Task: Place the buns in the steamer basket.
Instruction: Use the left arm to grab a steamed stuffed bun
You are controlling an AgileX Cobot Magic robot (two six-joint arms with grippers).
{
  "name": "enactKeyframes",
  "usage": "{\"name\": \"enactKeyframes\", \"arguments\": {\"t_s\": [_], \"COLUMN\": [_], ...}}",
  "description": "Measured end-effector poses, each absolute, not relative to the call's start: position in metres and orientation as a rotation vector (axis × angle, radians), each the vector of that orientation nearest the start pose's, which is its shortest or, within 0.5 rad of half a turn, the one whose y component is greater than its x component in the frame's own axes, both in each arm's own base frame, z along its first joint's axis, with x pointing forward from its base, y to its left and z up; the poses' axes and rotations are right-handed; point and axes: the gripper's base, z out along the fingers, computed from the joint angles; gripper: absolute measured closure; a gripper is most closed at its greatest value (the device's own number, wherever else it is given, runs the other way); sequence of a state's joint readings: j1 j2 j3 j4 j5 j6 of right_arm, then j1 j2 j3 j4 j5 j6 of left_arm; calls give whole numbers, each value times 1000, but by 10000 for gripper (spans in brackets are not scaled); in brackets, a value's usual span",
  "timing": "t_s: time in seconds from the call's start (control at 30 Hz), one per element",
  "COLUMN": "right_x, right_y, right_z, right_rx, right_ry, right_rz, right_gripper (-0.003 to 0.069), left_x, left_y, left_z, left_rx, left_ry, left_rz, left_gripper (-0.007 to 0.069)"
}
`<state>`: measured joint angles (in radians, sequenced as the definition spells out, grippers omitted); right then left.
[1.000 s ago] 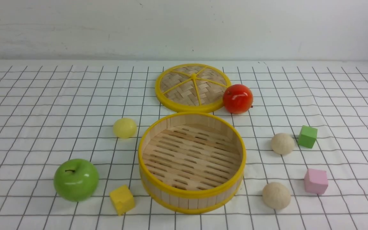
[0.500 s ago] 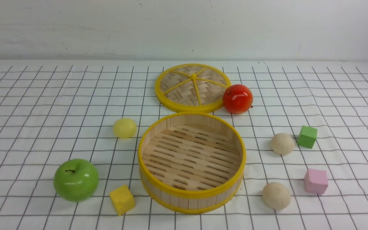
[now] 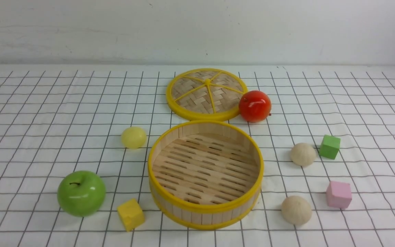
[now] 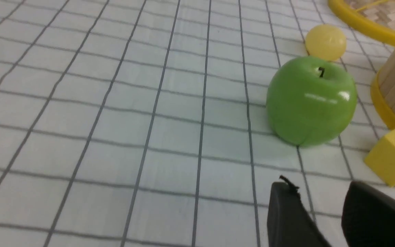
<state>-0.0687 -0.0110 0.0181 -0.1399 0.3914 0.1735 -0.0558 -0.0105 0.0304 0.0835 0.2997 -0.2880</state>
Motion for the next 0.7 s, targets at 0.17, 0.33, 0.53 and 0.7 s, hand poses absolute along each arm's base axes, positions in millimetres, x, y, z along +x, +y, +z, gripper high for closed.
{"name": "enactKeyframes", "arguments": {"t_s": [0.17, 0.33, 0.53, 0.7], "right_x": [51, 51, 51, 51], "right_y": [-8, -8, -8, -8], "right_z": [173, 173, 173, 173], "right_rx": [142, 142, 142, 142], "right_ry": [1873, 1873, 1873, 1873], "right_rz": [-67, -67, -67, -67], "right_gripper": [420, 420, 420, 420], "left_x": [57, 54, 41, 53], "left_y": [-3, -3, -1, -4], "left_z": [197, 219, 291, 368], "left_rx": [-164, -182, -213, -279], "left_ry": [1569, 1350, 1174, 1298], "left_rz": [-245, -321, -394, -478], "left_gripper": [386, 386, 386, 386]}}
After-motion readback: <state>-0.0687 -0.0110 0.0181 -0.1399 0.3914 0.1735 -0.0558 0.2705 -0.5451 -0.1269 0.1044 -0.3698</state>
